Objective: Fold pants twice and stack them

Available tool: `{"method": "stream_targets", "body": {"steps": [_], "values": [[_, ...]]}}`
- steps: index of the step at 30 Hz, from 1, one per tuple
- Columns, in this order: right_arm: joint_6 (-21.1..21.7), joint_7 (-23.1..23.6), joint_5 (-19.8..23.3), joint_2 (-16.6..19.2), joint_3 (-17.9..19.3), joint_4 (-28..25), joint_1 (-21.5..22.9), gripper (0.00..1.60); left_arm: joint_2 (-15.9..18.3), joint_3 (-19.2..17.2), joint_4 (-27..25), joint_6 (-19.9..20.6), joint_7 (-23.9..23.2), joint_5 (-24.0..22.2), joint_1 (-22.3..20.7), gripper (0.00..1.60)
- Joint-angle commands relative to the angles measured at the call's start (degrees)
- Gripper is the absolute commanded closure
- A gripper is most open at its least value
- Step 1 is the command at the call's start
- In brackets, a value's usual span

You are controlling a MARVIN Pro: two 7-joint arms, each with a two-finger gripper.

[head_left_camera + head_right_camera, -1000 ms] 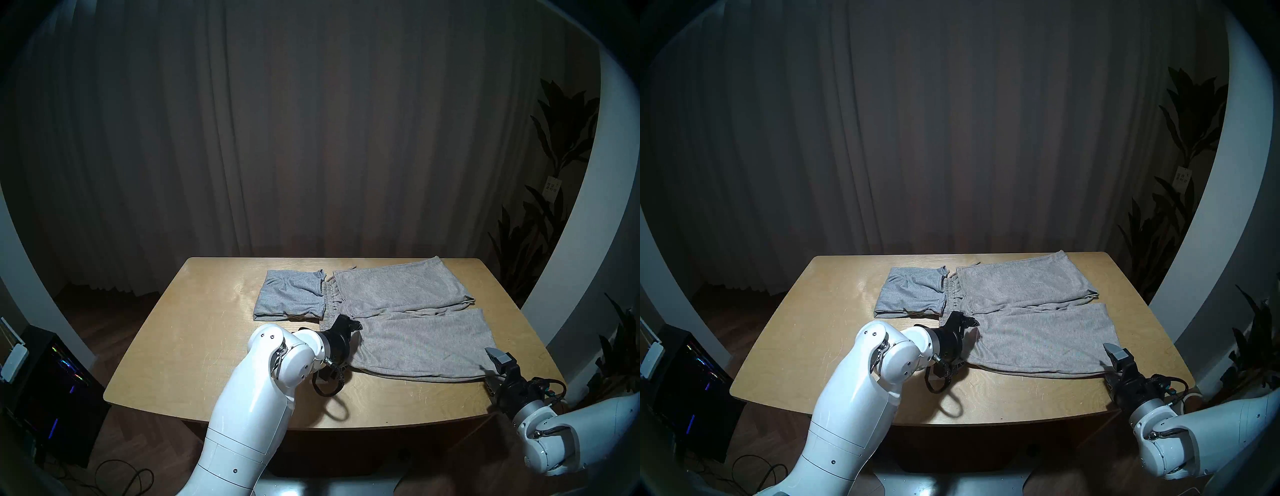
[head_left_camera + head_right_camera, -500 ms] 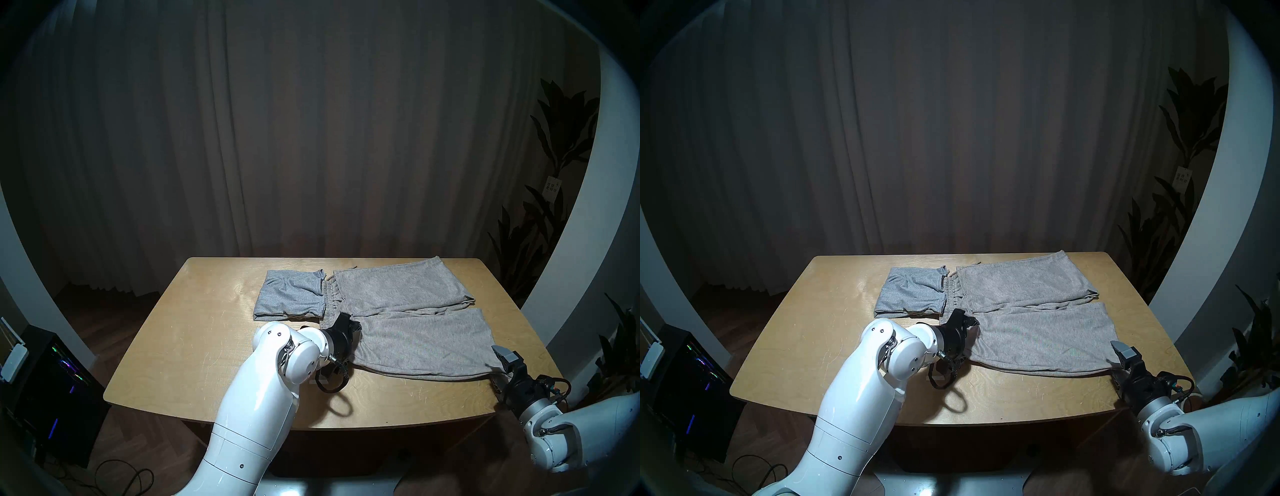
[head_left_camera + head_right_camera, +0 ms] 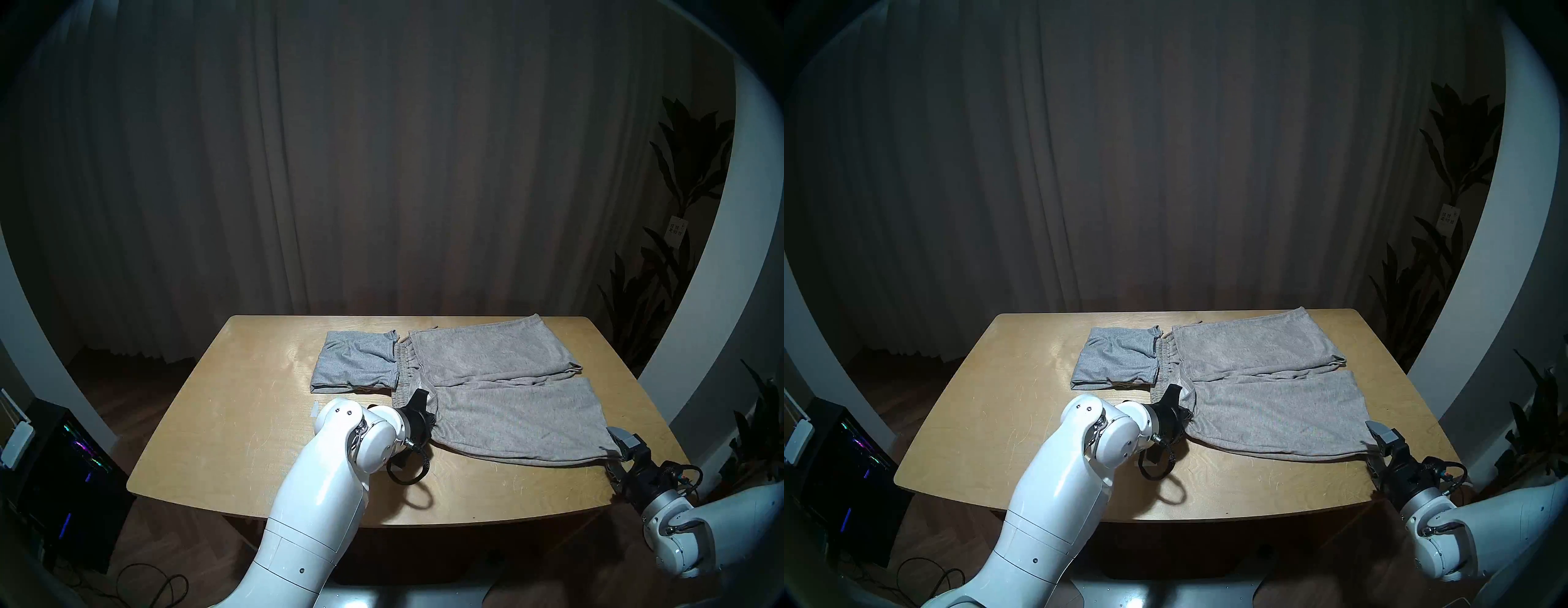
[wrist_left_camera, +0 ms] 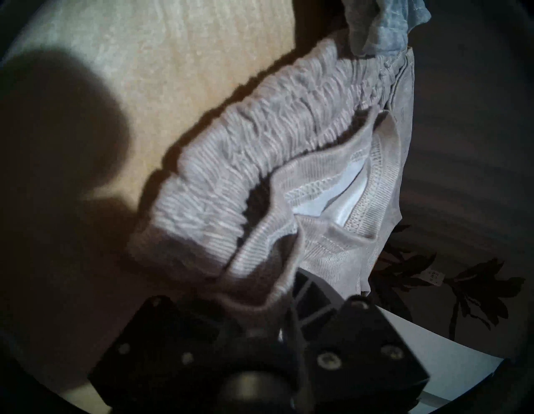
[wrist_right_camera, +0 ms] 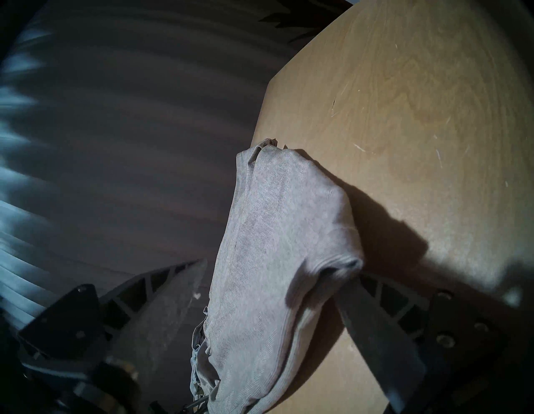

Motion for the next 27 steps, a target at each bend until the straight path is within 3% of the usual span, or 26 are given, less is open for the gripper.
{"method": "stream_targets", "body": {"steps": [1,6,7,9,13,16,18,19,23,27], "values": [[2.2,0.9,-0.1,0.2,0.7,0.9,-0.4,0.03,0.3,0.4,0.0,-0.9,0.1,0.9,-0.3,0.87],[4.2,1.5,-0.1,0.2,1.2,1.5,-0.6,0.19,0.5,1.0,-0.1,-1.6,0.0,1.4,-0.3,0.91],[4.5,1.6,-0.1,0.2,1.2,1.5,-0.6,0.37,0.5,1.1,-0.1,-1.7,-0.1,1.4,-0.2,0.92],[5.2,1.8,-0.1,0.2,1.4,1.8,-0.7,0.56,0.6,1.3,-0.1,-2.0,-0.1,1.6,-0.2,0.93],[6.8,2.1,-0.1,0.2,1.6,2.3,-1.0,0.77,0.7,1.8,-0.3,-2.6,-0.3,1.9,-0.2,1.0],[8.0,2.4,-0.1,0.2,1.8,2.5,-1.2,0.59,0.8,2.1,-0.5,-3.0,-0.4,2.1,-0.2,1.05],[8.8,2.6,-0.1,0.2,1.9,2.5,-1.2,0.28,0.9,2.4,-0.6,-3.3,-0.5,2.3,-0.2,1.05],[9.0,2.6,-0.1,0.2,2.0,2.5,-1.3,0.25,0.9,2.5,-0.7,-3.4,-0.5,2.3,-0.2,1.05],[10.4,2.8,-0.1,0.2,2.3,2.6,-1.5,0.77,1.1,3.0,-1.0,-4.0,-0.6,2.7,-0.1,1.07],[11.9,3.1,-0.1,0.2,2.5,2.7,-1.7,0.87,1.3,3.5,-1.3,-4.7,-0.7,3.1,0.0,1.09]]}}
